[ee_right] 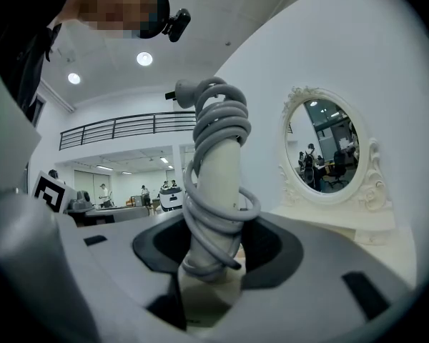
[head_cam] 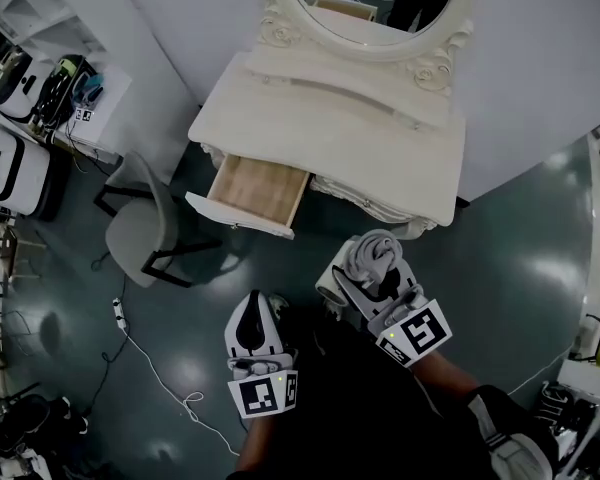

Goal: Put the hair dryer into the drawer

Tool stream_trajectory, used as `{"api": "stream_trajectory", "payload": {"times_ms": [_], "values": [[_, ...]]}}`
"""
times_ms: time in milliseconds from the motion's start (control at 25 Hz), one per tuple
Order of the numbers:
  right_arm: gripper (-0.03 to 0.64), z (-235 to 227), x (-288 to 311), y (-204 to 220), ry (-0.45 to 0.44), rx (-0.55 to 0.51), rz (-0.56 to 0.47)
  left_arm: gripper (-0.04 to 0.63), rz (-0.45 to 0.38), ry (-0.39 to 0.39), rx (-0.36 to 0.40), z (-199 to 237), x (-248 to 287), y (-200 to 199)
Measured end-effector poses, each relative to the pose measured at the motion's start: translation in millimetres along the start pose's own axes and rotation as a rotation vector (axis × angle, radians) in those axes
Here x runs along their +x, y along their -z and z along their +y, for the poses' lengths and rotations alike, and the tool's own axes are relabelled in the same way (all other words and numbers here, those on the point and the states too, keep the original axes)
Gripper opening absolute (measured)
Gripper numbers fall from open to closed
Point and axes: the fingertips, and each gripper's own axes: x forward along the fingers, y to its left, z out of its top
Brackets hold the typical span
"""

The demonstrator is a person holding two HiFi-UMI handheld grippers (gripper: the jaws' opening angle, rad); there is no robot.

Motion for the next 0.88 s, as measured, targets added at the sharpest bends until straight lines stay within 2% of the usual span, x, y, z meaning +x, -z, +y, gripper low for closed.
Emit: {"api": "stream_trajectory", "payload": {"times_ms": [520,880], "values": [[0.201,-3,48,2,-0.005,-0.009,0.004,0.024,-0.019,-0.003,-0.004,37,37,1],[0.201,-9,102,10,0.015,0.0,0.03,0.025,-0.004,0.003,-0.006,79,75,-1]]}}
